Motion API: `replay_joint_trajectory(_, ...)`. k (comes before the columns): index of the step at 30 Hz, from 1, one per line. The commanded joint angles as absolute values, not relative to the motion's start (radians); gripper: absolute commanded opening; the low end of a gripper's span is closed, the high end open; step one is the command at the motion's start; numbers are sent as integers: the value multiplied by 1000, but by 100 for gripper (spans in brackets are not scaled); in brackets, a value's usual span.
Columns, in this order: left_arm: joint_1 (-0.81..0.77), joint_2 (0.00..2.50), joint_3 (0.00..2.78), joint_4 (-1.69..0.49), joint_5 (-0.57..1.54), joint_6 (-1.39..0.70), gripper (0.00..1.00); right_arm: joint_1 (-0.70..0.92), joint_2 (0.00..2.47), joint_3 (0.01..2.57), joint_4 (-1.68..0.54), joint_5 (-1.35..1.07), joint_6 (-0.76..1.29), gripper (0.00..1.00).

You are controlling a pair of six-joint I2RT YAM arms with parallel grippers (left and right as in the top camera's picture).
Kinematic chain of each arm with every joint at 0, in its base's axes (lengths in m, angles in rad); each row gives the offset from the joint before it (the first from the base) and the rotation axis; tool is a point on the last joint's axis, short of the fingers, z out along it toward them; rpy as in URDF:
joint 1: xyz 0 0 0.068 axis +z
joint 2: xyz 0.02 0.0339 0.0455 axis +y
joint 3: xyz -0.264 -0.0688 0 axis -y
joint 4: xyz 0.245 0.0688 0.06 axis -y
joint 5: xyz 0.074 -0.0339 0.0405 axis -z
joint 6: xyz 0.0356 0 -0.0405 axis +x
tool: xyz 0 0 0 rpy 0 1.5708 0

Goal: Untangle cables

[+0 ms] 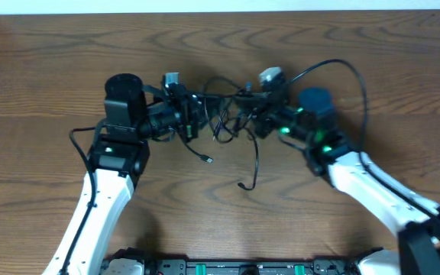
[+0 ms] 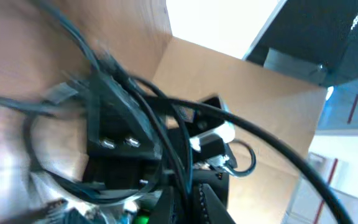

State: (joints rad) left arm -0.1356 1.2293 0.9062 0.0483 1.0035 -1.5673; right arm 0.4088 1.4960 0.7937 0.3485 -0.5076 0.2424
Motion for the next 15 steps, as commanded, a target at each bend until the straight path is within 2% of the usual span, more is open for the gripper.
replay_joint_trajectory(1,-16,1195,920,70,1097,-1468,8,234,1456,778,192,-364,214,1)
replay_joint_trajectory(6,111,1195,920,131,1150,-1454,7,84,1417,778,-24,-334,76,1)
replay_joint_trajectory(9,139,1195,920,155,1156,-1422,8,60,1416,778,-65,-352,77,1)
replay_joint_trajectory(14,86,1195,920,152,1164,-1243,8,78,1407,780,-24,-588,181,1)
replay_joint_trajectory(15,61,1195,920,152,1170,-1170,12,84,1407,784,-21,-587,221,1)
